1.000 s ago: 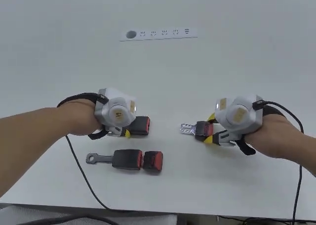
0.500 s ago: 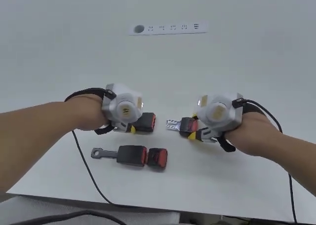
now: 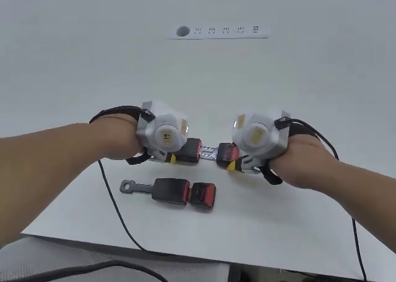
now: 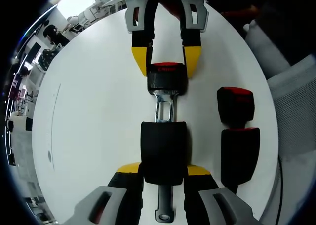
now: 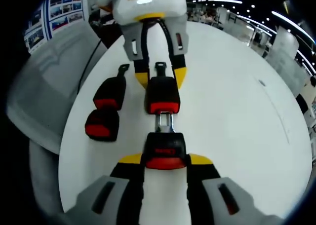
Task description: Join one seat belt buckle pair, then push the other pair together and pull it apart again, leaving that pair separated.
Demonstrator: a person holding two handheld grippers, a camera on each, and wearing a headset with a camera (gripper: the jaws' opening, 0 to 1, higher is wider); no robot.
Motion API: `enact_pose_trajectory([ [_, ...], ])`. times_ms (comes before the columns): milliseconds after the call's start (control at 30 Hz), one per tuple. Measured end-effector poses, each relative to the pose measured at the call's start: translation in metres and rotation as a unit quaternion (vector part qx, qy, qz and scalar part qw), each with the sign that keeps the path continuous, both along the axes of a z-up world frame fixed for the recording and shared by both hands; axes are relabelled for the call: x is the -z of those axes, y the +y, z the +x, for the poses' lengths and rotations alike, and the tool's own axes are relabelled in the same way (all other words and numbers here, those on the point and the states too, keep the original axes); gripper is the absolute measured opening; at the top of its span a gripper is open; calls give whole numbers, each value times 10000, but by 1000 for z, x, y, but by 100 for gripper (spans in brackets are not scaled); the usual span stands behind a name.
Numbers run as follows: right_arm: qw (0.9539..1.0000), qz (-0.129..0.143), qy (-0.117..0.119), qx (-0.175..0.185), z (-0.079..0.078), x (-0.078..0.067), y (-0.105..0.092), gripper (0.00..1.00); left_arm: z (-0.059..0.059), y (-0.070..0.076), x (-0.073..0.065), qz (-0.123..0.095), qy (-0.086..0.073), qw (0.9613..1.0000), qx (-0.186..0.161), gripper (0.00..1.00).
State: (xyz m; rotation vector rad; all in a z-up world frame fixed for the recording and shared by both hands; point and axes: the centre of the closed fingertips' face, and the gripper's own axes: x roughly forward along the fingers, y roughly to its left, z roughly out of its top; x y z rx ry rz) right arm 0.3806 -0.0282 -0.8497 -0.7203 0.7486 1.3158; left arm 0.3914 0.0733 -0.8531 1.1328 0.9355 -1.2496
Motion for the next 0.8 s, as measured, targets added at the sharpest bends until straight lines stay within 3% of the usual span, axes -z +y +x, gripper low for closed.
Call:
enact_pose_trajectory([
  [800,9999,71,-116,-74,-1,-2,-1,32,-1,2,1,74,-27,9999,-104,32],
])
